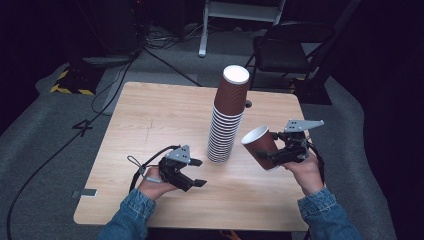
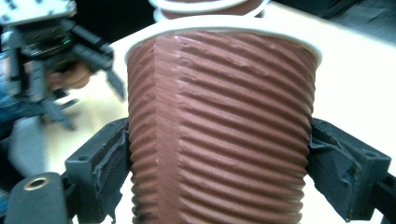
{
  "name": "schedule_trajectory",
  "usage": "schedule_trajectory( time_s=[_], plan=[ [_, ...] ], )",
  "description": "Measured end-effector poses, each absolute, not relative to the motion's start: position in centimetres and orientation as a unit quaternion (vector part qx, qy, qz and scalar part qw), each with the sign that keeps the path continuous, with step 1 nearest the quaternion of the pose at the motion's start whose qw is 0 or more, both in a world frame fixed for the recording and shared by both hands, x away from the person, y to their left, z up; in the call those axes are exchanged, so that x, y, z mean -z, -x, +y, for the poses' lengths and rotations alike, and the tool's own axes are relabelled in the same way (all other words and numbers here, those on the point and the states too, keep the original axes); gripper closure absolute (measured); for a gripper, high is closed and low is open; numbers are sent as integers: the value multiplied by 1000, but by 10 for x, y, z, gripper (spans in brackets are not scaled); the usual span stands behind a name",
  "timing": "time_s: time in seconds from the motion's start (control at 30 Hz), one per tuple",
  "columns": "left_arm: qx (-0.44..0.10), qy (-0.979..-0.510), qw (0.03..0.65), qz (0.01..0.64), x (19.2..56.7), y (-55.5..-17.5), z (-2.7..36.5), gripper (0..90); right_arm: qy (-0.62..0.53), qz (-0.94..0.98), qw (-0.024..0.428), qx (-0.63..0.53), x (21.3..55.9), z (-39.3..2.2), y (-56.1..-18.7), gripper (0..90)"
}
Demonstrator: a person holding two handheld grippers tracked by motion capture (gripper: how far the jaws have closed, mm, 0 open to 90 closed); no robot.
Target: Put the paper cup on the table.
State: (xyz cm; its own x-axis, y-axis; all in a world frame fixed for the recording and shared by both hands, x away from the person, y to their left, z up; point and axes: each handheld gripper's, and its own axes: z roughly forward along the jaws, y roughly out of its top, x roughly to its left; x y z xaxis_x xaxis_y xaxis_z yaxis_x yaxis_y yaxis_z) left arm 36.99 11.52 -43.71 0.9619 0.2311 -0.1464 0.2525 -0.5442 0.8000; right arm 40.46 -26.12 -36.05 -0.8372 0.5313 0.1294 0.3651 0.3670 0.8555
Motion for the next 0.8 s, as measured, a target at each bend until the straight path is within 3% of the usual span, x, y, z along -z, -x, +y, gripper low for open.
schedule_trajectory(
  time_s=[0.23,0.8],
  plan=[
    [7,-868,457,192,450,-378,139,285,-307,776,174,-522,371,-274,-411,136],
    [-56,-852,416,314,469,-383,177,279,-391,696,258,-544,396,-290,-430,137]
  ],
)
